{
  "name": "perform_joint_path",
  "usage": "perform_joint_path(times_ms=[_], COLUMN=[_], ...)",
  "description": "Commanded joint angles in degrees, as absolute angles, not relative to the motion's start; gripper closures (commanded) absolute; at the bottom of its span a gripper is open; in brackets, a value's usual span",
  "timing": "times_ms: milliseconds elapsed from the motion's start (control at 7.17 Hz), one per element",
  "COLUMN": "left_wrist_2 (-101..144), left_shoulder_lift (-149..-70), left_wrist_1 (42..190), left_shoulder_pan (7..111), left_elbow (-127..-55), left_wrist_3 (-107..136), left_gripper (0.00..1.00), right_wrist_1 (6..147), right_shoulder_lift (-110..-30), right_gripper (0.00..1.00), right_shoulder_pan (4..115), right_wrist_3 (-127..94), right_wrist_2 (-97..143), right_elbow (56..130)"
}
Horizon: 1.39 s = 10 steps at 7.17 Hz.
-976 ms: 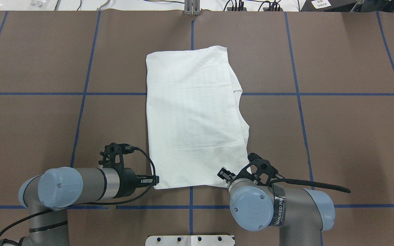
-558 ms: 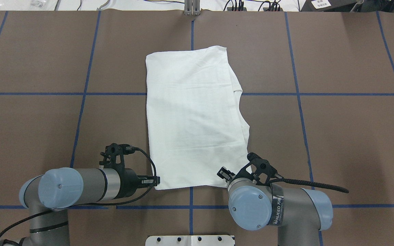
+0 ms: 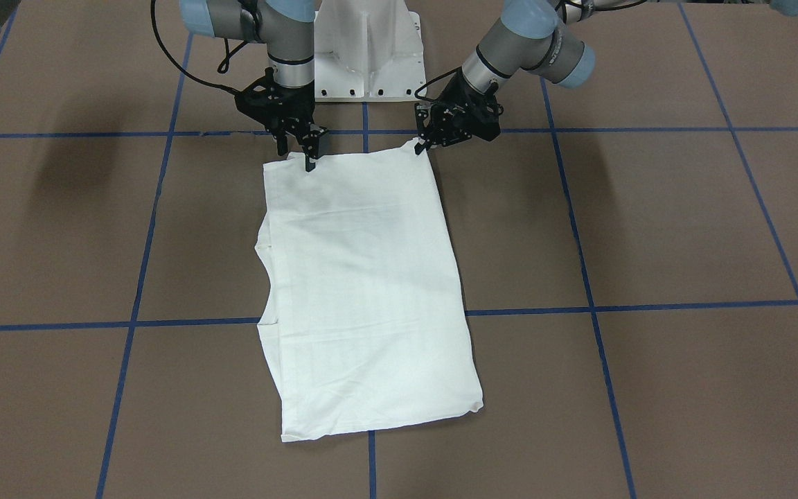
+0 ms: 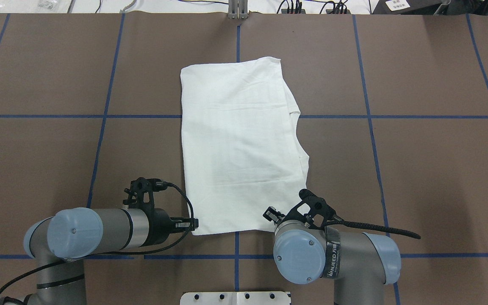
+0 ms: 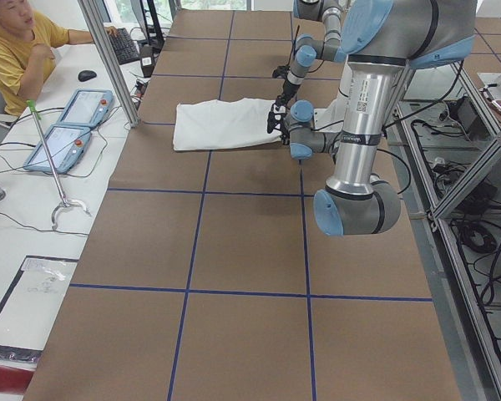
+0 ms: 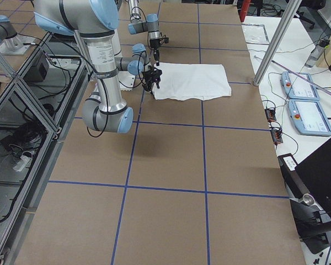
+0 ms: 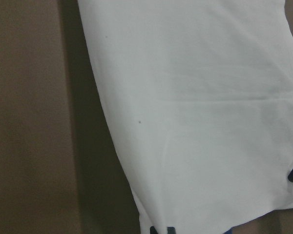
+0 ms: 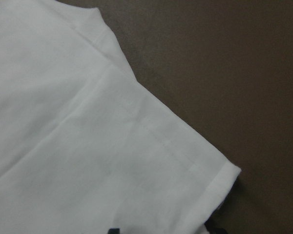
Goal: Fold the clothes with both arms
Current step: 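Grasp the near edge corners of the shirt with both grippers, then lift the near edge with both grippers and fold it away from the robot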
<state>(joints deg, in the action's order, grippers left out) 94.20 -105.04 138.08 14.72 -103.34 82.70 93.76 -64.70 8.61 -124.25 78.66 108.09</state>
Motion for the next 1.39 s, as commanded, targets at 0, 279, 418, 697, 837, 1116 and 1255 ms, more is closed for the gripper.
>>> perform_joint_path(times_ms=[0, 279, 418, 697, 837, 1116, 1255], left_wrist_2=[94.22, 94.22, 94.65, 97.71, 99.13, 103.34, 103.36], left_shoulder_lift=[-105.03, -105.03, -104.68, -102.58, -103.0, -104.58, -105.11], left_wrist_1=[138.08, 138.08, 137.82, 129.62, 119.46, 107.71, 107.49], left_shoulder_pan=[14.68, 14.68, 14.76, 14.77, 14.68, 14.76, 15.2], left_elbow=[-103.36, -103.45, -105.45, -117.78, -127.0, -136.04, -134.05], left_wrist_3=[82.71, 82.71, 82.1, 81.74, 81.83, 81.83, 81.83], left_gripper=[1.0, 1.0, 1.0, 1.0, 1.0, 1.0, 1.0], right_wrist_1=[94.04, 94.04, 94.39, 108.39, 116.64, 125.14, 124.81], right_shoulder_lift=[-64.69, -64.86, -65.65, -64.87, -64.78, -60.75, -60.47], right_gripper=[1.0, 1.0, 1.0, 1.0, 1.0, 1.0, 1.0], right_shoulder_pan=[8.61, 9.05, 9.84, 8.97, 6.88, 6.68, 6.85], right_wrist_3=[-125.95, -125.95, -125.77, -125.68, -125.77, -125.08, -123.24], right_wrist_2=[78.4, 78.22, 78.4, 78.83, 78.84, 79.01, 78.49], right_elbow=[108.54, 110.64, 115.09, 127.89, 136.23, 142.12, 140.9])
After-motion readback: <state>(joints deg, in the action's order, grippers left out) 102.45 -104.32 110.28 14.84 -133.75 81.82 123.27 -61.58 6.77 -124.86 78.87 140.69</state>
